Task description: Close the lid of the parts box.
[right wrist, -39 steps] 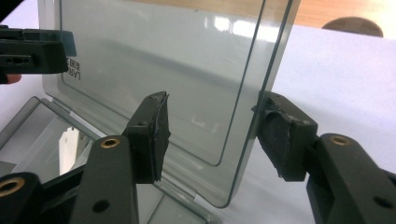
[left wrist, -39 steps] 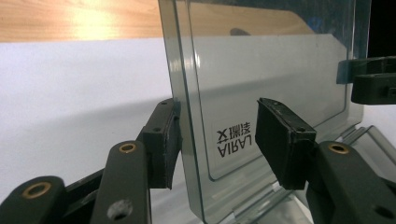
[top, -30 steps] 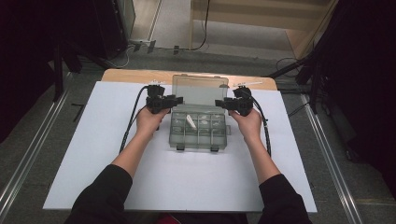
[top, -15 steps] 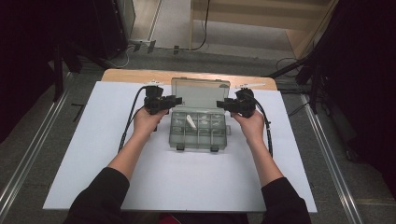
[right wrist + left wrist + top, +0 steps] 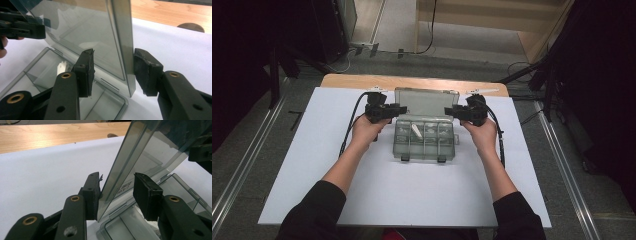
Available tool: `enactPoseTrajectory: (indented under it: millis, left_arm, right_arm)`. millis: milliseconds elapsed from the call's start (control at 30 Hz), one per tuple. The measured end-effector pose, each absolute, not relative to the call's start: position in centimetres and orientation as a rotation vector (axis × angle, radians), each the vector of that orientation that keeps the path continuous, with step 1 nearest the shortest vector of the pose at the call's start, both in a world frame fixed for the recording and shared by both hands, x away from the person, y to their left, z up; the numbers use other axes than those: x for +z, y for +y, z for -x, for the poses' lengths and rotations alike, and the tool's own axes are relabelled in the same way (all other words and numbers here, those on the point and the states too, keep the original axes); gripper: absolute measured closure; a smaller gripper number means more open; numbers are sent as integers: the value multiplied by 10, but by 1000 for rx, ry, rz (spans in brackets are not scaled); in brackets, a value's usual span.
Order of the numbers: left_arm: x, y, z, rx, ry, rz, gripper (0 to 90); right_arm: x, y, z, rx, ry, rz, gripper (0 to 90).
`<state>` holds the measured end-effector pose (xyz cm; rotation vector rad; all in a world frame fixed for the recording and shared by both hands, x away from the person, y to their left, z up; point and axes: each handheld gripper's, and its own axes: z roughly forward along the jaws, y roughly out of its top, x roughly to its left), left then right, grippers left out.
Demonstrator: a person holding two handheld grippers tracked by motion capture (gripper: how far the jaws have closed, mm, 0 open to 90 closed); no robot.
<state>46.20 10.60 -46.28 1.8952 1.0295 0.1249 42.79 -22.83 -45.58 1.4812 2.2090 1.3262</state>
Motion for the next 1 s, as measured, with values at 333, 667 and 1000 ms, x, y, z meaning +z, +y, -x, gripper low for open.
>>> enactPoseTrajectory:
  millis: [333,667,1000]
  left_arm:
    - [-460,106,-459,91,1026,-1914,507]
    - [-460,112,-458,29,1045,-1959,344]
    - [-450,131,-456,-29,1055,-1974,407]
  right_arm:
    - [-455,-229,-424,1315,2219,-1460,574]
    - [-454,-229,-422,1307,2223,-1429,580]
    - [-454,-229,-421,1315,2224,-1422,577]
